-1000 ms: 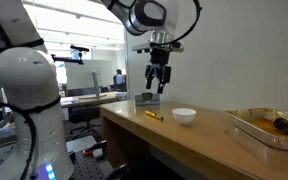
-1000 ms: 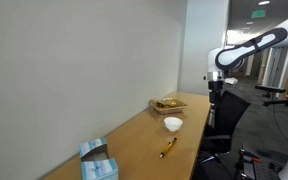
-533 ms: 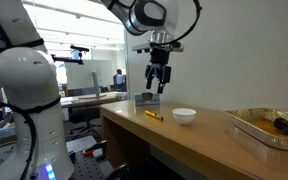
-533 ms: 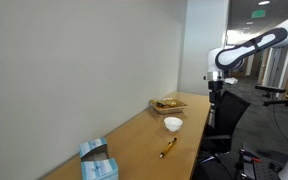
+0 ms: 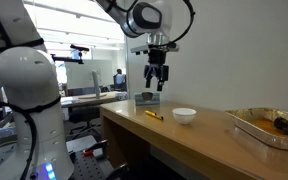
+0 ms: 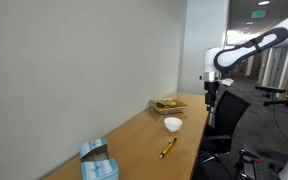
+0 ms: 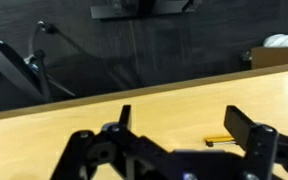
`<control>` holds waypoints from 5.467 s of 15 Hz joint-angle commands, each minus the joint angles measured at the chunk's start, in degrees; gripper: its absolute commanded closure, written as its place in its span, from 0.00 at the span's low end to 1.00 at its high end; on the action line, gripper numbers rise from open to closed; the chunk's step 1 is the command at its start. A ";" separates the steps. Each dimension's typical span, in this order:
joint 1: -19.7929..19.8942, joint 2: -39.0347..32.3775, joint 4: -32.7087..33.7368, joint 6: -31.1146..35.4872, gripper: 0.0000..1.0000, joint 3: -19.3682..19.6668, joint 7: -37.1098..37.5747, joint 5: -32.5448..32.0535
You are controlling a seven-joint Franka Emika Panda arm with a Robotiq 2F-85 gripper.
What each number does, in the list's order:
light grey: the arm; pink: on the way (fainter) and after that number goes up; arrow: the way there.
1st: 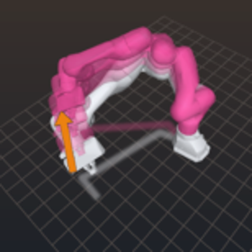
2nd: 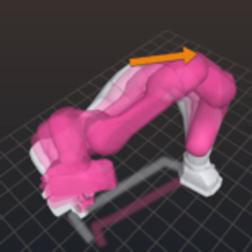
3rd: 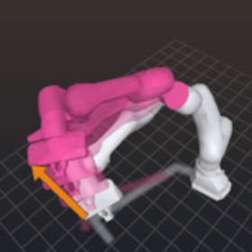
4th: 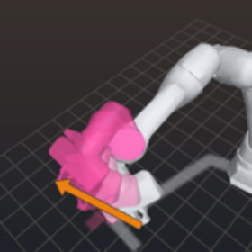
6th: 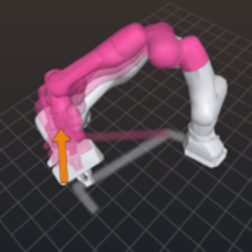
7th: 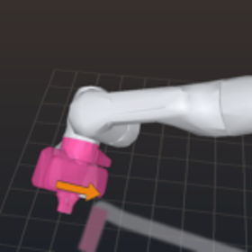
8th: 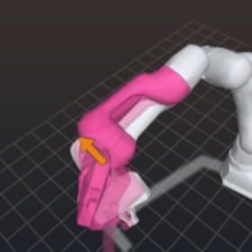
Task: Put the pen in the bowl
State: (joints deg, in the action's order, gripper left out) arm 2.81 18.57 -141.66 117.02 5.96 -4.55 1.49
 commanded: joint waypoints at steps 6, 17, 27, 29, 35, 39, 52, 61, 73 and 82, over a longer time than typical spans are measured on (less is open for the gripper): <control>-7.50 -11.02 5.16 9.09 0.00 -9.24 -6.87 -6.99; -11.97 -28.86 15.01 17.39 0.00 -15.35 -22.22 -19.89; -8.82 -40.89 22.20 28.02 0.00 -20.55 -50.42 -20.75; -7.32 -42.02 22.39 29.30 0.00 -22.05 -57.75 -19.60; -3.50 -45.09 23.56 28.83 0.06 -25.56 -77.08 -12.95; -4.39 -45.87 24.20 29.23 0.16 -23.58 -74.67 -11.15; -4.86 -48.00 26.88 26.50 0.94 -21.67 -70.51 -10.45; -2.72 -42.50 25.26 22.94 0.94 -24.01 -69.24 -6.20; 4.60 -32.78 25.07 19.26 0.94 -21.51 -90.37 17.27; 7.83 -33.79 28.08 12.21 0.94 -16.19 -105.45 30.56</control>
State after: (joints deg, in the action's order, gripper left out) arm 10.82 -14.87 -115.18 133.58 -11.30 -106.85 28.49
